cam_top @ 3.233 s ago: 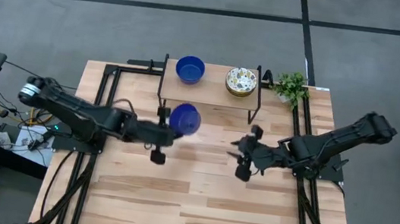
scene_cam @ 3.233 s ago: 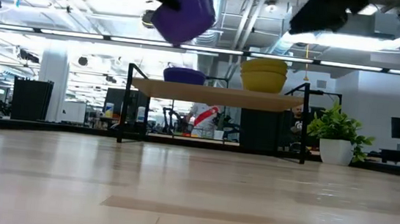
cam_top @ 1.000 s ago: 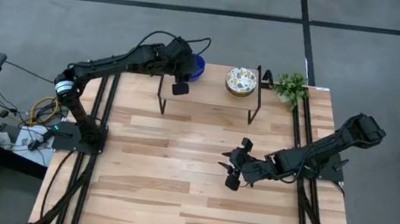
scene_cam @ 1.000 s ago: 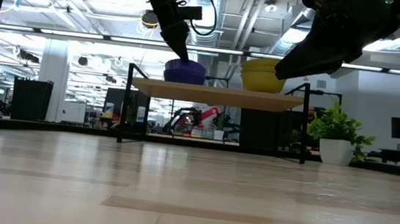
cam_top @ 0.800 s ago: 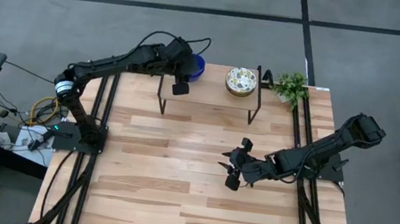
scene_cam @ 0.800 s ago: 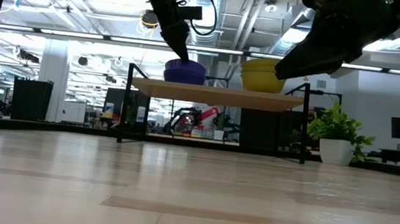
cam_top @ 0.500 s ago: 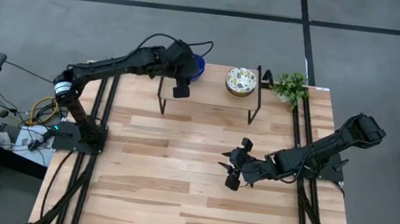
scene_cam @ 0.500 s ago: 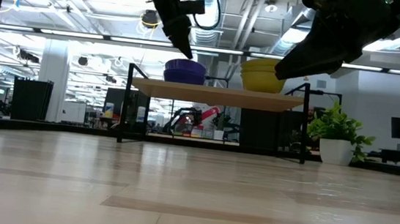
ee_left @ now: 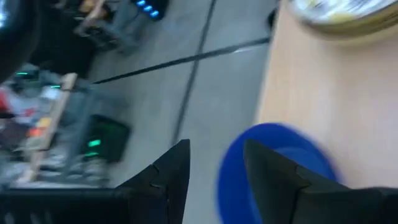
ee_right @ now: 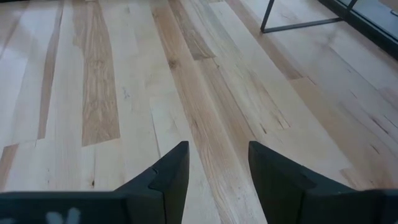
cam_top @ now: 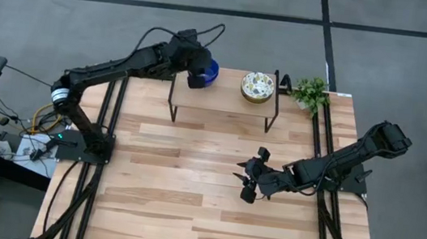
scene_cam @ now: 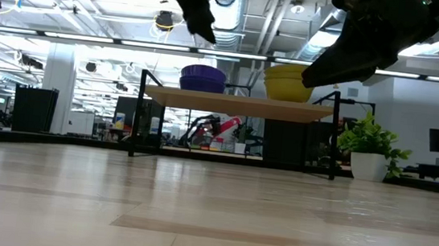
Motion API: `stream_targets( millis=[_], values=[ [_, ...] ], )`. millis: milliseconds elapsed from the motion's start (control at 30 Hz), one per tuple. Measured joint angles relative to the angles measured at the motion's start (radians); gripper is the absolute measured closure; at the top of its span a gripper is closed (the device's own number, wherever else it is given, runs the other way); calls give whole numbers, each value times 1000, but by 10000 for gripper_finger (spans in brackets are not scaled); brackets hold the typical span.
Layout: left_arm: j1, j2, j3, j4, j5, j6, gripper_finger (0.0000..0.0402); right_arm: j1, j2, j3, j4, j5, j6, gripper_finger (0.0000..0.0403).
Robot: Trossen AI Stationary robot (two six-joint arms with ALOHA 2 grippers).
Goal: Pick & Place Mini bowls
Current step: Stack the blue bowl on the blue bowl on the shelf
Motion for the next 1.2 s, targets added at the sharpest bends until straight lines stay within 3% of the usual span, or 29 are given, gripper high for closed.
stream_targets(
  millis=[233,467,800,1200],
  values=[
    [-1,110,0,38,-221,59,253,0,0,0,0,0,0,250],
    [-2,179,-1,159,-334,139,253,0,0,0,-1,0,0,248],
    [-1,154,0,348,-359,152,253,0,0,0,-11,0,0,248],
    [29,167,-72,369,-402,148,282,0,0,0,-11,0,0,246]
  ],
)
